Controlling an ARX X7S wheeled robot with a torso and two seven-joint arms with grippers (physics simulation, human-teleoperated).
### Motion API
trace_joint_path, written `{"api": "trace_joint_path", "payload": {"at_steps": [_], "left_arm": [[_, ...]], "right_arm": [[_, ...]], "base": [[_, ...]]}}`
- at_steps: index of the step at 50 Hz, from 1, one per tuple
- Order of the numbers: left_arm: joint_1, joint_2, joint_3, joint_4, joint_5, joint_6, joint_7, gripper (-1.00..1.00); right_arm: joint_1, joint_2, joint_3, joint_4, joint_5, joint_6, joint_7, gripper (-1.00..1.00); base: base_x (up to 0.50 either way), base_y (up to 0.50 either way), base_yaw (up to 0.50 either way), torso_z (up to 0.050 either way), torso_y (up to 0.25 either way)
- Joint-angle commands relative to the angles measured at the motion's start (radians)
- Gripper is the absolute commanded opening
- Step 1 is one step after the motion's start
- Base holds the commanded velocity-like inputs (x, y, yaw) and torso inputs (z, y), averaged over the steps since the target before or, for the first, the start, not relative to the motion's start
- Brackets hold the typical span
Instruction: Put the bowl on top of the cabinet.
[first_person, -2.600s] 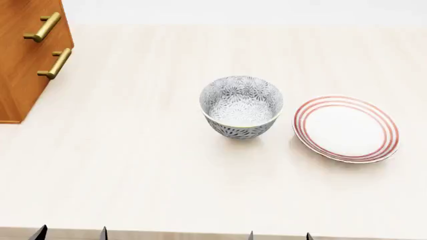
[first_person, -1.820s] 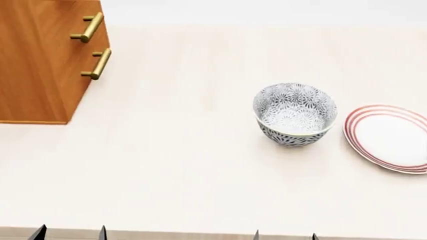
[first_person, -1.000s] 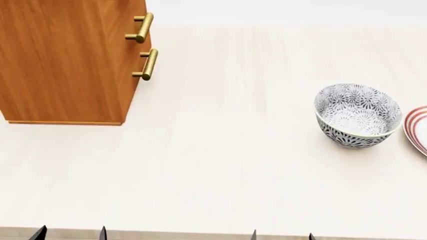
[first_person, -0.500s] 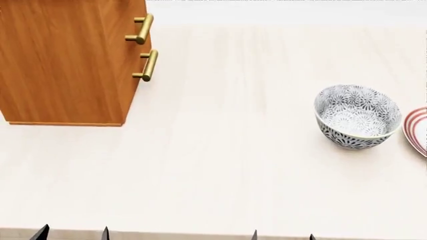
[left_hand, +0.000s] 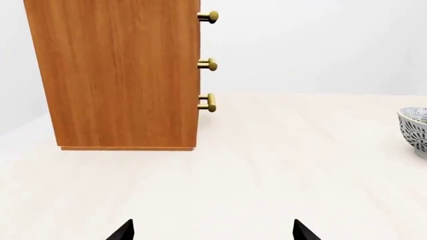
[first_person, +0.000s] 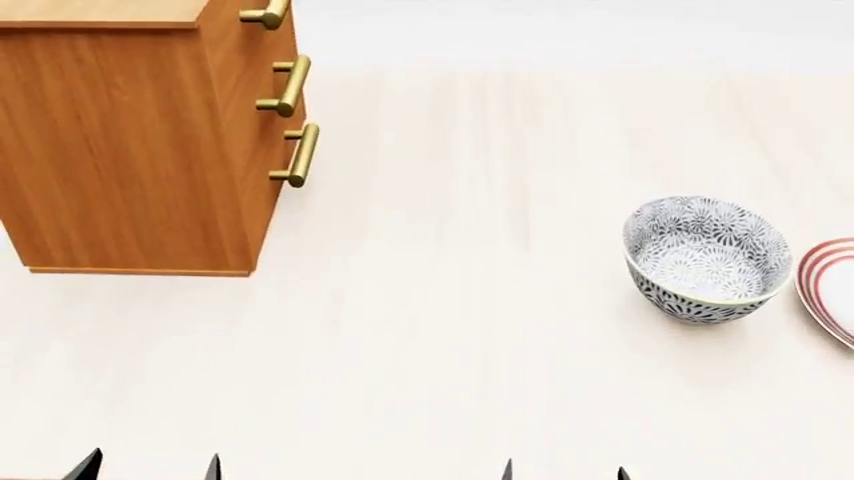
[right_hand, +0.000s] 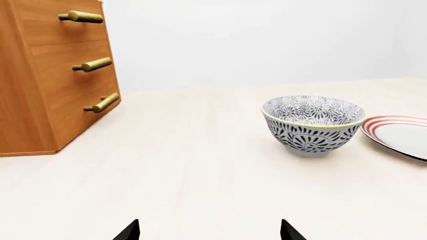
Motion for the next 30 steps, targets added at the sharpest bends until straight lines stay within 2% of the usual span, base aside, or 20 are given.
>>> {"api": "trace_joint_path", "payload": {"at_steps": [1, 11, 17, 30], "left_arm": [[-0.002, -0.005, 0.01, -0.005, -0.003, 0.003, -0.007, 1.0], [-0.002, -0.006, 0.016, -0.005, 0.009, 0.005, -0.031, 1.0], [-0.001, -0.012, 0.022, -0.004, 0.001, 0.004, -0.025, 1.0], [-0.008, -0.016, 0.031, -0.013, -0.003, 0.004, -0.031, 1.0]], "right_arm": [[-0.001, 0.008, -0.009, 0.0, 0.007, -0.005, 0.005, 1.0], [0.0, 0.013, -0.019, -0.001, 0.007, -0.004, 0.012, 1.0], [0.003, 0.018, -0.024, -0.001, 0.015, 0.005, 0.012, 1.0], [0.007, 0.023, -0.033, 0.004, 0.015, 0.001, 0.024, 1.0]], "base": [[0.0, 0.0, 0.0, 0.05, 0.0], [0.0, 0.0, 0.0, 0.05, 0.0], [0.02, 0.0, 0.0, 0.0, 0.0], [0.23, 0.0, 0.0, 0.0, 0.0]]}}
